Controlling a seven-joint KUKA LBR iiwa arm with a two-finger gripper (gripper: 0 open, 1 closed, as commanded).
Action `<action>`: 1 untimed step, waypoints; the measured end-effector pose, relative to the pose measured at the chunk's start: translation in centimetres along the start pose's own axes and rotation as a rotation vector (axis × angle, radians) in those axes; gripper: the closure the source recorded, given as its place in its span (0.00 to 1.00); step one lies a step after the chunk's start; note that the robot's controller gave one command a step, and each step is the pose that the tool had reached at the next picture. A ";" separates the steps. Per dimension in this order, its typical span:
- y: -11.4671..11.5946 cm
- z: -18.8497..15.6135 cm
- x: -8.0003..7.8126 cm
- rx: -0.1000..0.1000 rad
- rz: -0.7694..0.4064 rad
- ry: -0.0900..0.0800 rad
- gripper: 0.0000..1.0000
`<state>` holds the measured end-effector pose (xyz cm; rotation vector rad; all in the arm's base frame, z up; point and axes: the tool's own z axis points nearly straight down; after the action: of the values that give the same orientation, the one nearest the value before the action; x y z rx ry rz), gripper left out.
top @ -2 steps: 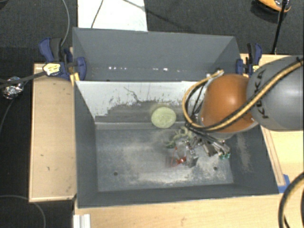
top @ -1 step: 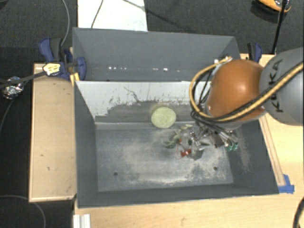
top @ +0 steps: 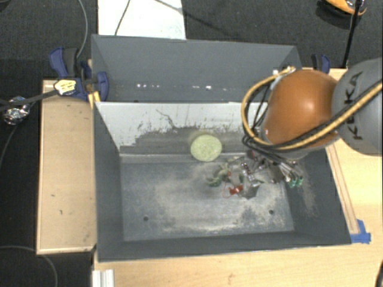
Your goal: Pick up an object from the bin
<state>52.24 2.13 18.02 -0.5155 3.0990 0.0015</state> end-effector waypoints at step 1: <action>-0.6 -1.8 -0.6 0.006 -0.065 -0.015 1.00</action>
Offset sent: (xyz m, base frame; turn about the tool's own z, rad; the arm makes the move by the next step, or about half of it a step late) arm 0.0196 -0.0044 0.0629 -0.1064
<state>53.05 1.73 19.79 -0.6130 3.0649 -0.0031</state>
